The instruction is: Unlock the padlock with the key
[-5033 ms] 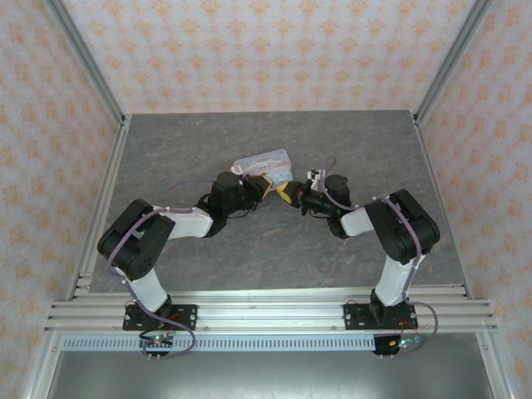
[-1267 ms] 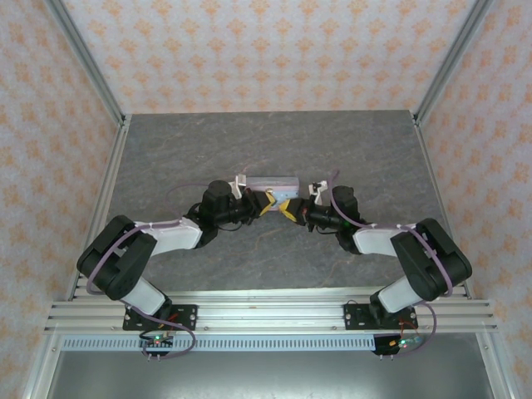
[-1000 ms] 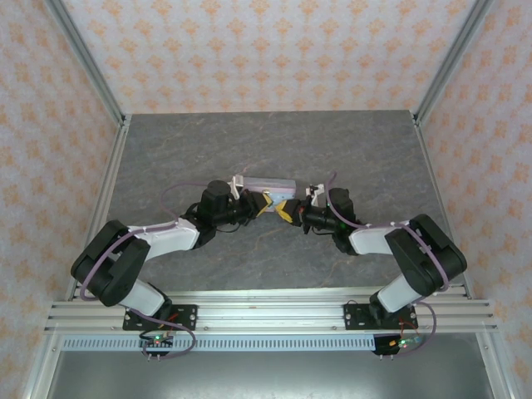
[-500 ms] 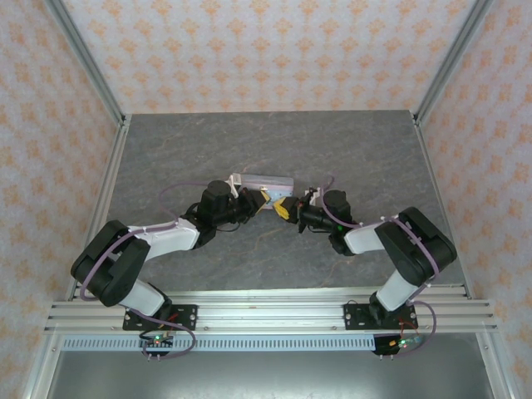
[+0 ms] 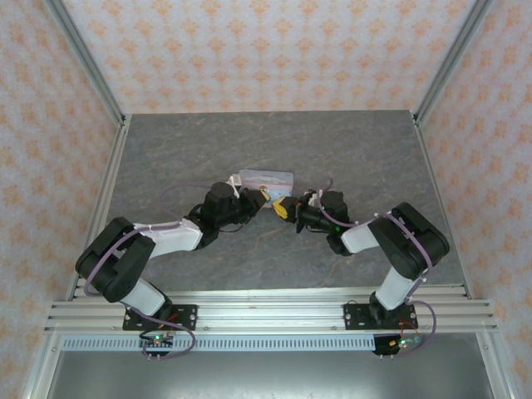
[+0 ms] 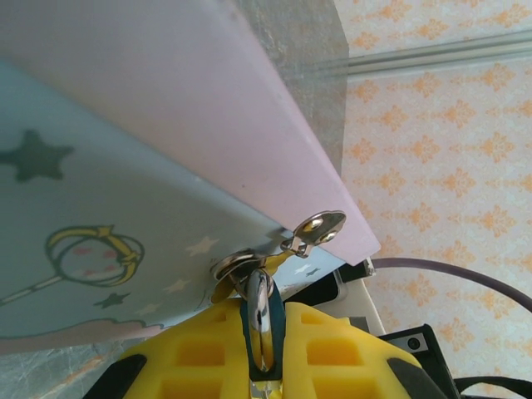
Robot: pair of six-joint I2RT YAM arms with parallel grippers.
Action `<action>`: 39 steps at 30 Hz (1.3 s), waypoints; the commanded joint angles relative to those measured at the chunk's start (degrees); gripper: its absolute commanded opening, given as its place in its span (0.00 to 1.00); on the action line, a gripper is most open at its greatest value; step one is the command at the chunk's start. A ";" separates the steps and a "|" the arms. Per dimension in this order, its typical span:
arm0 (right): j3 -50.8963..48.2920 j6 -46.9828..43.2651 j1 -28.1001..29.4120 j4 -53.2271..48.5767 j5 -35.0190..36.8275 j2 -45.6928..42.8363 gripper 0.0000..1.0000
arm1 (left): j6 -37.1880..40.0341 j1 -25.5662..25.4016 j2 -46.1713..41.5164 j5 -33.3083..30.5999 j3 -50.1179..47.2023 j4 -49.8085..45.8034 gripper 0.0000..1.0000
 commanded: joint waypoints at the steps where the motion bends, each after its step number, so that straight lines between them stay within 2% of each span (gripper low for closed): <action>1: 3.50 1.17 1.11 3.47 1.97 1.78 0.00 | -0.70 -3.81 0.42 5.75 0.09 6.63 0.00; 10: 3.89 -5.61 1.17 1.09 1.16 4.84 0.00 | -5.02 -4.88 1.78 3.97 -1.23 14.09 0.00; 17: 7.14 2.10 1.15 13.71 -0.01 11.65 0.00 | -4.95 -6.18 2.48 3.80 -1.13 14.89 0.00; 22: 9.26 -5.62 0.69 4.52 -2.85 10.12 0.00 | -4.13 -6.22 1.52 4.05 -1.66 13.85 0.00; 27: 10.81 -9.91 -1.01 0.79 -5.69 10.61 0.00 | -3.20 -6.16 0.74 3.88 -1.85 12.22 0.00; 33: 13.38 -5.68 -1.32 4.83 -5.76 13.52 0.00 | -2.38 -6.39 1.90 2.88 -1.24 10.68 0.00; 39: 16.90 0.57 -1.49 7.85 -2.76 17.01 0.00 | -1.75 -6.49 3.91 -0.17 -1.74 10.81 0.00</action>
